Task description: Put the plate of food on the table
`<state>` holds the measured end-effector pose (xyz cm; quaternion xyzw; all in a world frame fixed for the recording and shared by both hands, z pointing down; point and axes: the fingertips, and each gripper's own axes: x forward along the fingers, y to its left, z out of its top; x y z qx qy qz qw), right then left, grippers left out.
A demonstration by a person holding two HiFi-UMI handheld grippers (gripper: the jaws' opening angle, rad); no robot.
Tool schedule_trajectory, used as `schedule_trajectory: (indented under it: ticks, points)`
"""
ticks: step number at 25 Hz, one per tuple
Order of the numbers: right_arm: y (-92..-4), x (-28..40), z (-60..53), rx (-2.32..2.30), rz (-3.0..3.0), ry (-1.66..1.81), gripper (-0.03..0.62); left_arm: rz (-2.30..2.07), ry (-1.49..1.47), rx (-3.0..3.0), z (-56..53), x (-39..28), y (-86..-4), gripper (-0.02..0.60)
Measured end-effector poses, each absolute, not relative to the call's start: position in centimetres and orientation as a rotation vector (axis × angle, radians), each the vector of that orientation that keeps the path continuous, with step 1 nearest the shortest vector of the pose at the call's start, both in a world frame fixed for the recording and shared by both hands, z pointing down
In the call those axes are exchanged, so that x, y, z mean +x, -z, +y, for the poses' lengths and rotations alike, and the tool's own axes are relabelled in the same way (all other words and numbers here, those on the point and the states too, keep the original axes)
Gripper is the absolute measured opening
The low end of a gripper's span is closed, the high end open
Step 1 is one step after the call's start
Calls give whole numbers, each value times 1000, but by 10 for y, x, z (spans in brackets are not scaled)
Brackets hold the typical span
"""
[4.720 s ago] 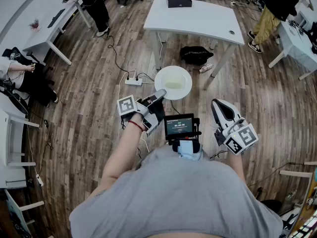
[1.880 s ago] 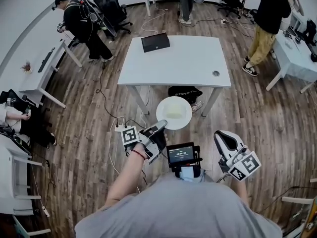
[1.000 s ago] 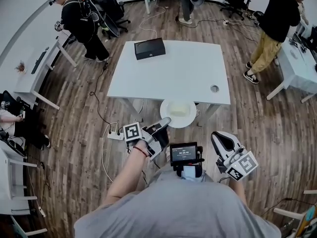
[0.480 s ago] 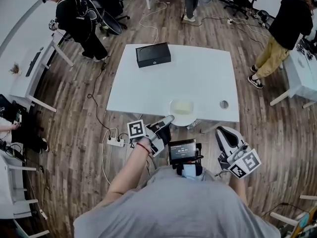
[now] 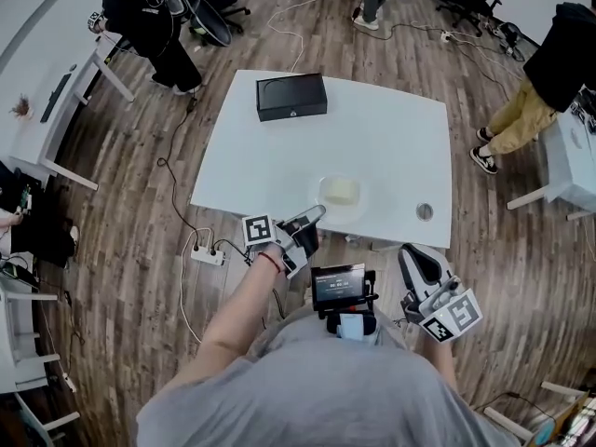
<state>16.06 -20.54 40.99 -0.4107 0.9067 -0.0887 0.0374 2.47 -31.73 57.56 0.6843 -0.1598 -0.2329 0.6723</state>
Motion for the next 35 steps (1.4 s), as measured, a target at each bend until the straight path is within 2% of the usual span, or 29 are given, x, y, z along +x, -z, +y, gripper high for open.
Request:
schedule_trajectory:
  ticks: [16,25,35]
  points:
    - [-429,189,-287,-1181,2851,315,34,-462,591,1445,-395,43,-663,41]
    - [-475,192,-337,-1197,2901,359,34,-526,501,1395,-417,64,-694,41]
    - [-480,190,-359,-1214,2871,372,34,-550,435,1337,-421,71,-719,41]
